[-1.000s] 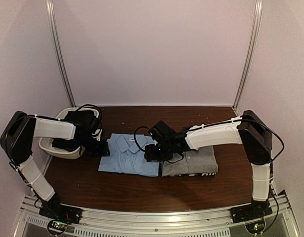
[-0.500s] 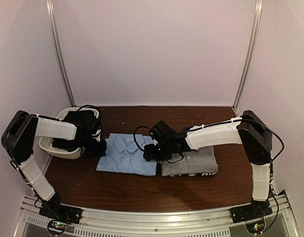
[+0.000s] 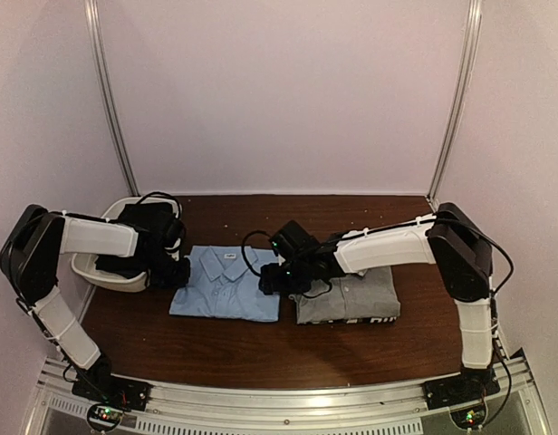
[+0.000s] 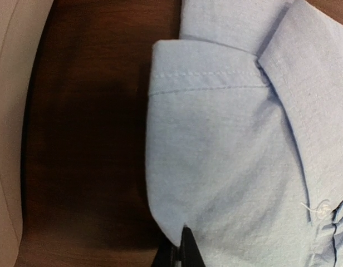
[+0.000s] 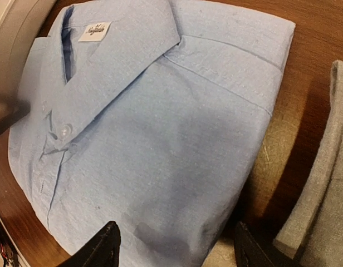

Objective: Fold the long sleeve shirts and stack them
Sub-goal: Move the square-folded shirt to the center of the board, then pick up the square-folded shirt from the center of the board.

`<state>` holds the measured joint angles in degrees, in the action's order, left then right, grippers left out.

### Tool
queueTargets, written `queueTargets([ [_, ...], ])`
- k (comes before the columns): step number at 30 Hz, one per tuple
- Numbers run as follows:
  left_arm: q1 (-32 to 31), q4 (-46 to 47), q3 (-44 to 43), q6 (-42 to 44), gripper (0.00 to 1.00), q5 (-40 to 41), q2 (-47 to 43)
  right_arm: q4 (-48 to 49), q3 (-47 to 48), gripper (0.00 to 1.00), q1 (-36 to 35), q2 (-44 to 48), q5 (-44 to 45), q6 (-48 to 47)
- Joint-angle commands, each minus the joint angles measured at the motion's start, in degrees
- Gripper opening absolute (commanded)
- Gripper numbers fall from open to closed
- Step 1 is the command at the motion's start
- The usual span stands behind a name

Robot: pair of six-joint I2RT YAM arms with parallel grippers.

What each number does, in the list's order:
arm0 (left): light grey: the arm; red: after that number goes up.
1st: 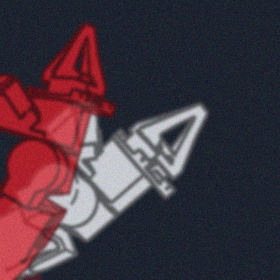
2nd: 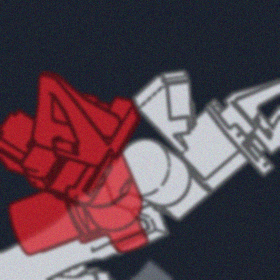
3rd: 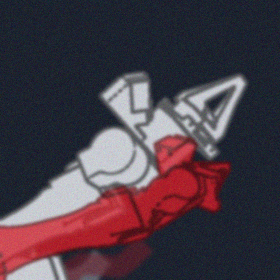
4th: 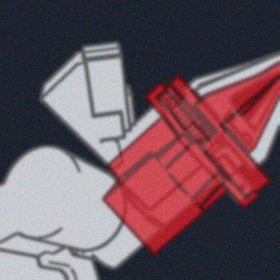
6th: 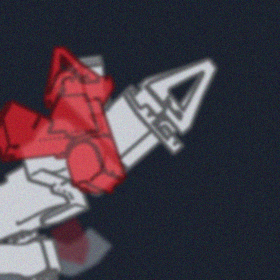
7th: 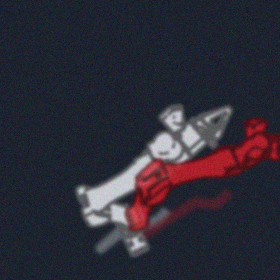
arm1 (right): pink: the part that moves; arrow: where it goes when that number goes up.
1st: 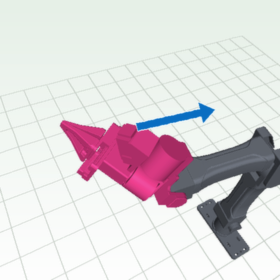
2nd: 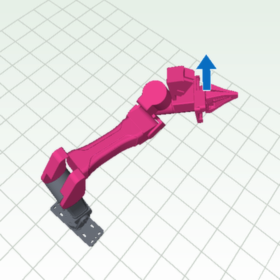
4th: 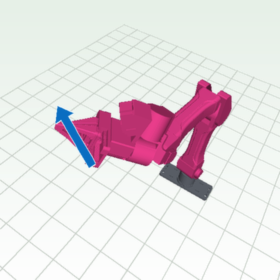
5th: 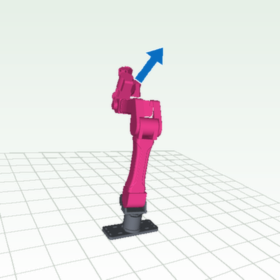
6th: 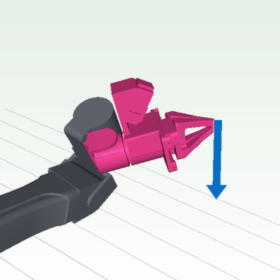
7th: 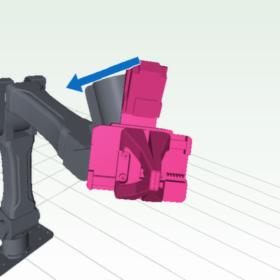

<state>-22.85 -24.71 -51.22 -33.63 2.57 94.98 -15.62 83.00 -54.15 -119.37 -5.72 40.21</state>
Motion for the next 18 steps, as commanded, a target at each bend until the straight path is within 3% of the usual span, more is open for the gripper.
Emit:
queueTargets([
  [1,0.4,-0.9,0.3,-0.3,0.0,1.0,-1.5,1.2,2.0,0.7,1.1,-2.7,-0.8,0.0],
  [6,0.5,-0.4,0.0,0.1,0.0,-0.1,-1.3,1.3,3.2,0.62,1.8,-5.2,-1.0,0.5],
  [9,0.4,0.0,-0.2,0.4,0.0,-1.2,-1.5,1.3,3.7,0.52,1.9,-5.9,-1.1,0.5],
  [18,0.4,0.2,-1.9,1.9,0.0,-5.5,-1.9,-0.9,8.6,0.03,2.1,-7.5,-0.6,-1.3],
])
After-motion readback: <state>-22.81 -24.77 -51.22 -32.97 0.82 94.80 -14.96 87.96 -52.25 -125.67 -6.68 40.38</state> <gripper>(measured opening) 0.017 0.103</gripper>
